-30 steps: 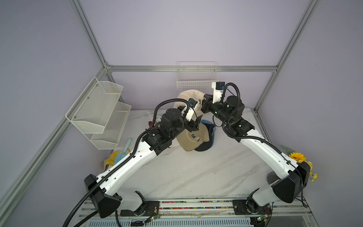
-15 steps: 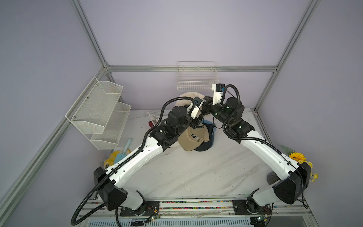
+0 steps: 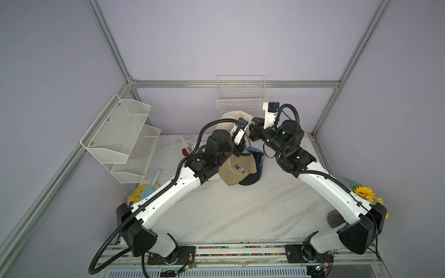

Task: Open the adjustable buckle of the baseball cap
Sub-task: Pull the adjustable strap on the baseball cap.

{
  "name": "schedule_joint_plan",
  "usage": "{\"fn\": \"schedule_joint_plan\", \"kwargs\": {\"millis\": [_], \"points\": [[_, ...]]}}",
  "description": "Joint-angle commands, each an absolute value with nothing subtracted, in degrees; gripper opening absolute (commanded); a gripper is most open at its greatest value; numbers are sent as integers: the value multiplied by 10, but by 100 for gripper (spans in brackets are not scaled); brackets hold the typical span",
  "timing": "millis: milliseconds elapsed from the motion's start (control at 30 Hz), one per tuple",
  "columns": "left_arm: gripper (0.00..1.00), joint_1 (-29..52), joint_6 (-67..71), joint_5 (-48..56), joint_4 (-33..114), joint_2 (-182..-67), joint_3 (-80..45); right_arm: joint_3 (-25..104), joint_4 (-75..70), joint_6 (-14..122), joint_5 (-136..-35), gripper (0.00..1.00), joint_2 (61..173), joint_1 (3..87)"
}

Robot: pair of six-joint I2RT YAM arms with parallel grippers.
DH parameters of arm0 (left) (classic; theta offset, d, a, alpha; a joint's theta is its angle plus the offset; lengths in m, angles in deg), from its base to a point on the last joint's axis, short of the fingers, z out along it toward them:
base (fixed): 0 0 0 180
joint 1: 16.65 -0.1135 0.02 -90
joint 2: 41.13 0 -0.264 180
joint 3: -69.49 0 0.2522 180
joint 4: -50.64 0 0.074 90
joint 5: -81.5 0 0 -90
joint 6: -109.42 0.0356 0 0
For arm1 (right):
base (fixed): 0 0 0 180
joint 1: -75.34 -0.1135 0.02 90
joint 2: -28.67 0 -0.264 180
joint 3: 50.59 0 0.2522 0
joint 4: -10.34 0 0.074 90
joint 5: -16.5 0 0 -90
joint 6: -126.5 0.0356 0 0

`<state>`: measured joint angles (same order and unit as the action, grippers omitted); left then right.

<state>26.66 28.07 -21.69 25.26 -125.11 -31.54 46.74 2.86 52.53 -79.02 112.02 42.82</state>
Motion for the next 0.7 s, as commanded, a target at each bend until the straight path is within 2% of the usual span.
{"fn": "schedule_joint_plan", "kwargs": {"millis": [0,300,433,567,667], "points": [[14,267,284,-231,308,-1225,-307,451,40,528,-795,0,1105,427],[0,268,283,-224,323,-1196,-298,417,25,521,-786,0,1093,428],[0,268,284,-214,317,-1193,-299,410,24,513,-793,0,1083,427],[0,268,285,-203,287,-1203,-318,405,31,511,-817,17,1079,427],[0,268,284,-197,254,-1215,-340,399,40,512,-830,24,1075,427]]}}
